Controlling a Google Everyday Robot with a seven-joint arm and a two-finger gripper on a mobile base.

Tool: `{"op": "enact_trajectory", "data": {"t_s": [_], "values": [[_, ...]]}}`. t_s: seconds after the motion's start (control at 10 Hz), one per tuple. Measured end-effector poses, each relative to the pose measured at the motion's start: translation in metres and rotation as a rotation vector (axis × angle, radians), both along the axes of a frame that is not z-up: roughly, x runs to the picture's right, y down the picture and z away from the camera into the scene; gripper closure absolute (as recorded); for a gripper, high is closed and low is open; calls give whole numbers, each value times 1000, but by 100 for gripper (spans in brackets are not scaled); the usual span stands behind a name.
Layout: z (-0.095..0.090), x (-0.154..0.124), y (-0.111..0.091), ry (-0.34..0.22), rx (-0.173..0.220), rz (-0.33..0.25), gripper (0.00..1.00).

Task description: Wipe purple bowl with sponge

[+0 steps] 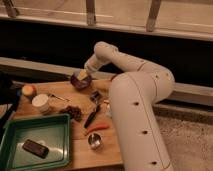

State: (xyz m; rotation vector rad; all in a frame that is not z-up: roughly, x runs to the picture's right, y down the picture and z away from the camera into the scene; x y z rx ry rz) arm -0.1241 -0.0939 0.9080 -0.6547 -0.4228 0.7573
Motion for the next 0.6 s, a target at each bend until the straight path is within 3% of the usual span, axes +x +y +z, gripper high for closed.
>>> {"op": "enact_trajectory", "data": {"t_s": [0.3,0.6], "values": [[4,-24,16,-24,-25,-112,86],[14,-24,29,-14,-71,-178,86]]}}
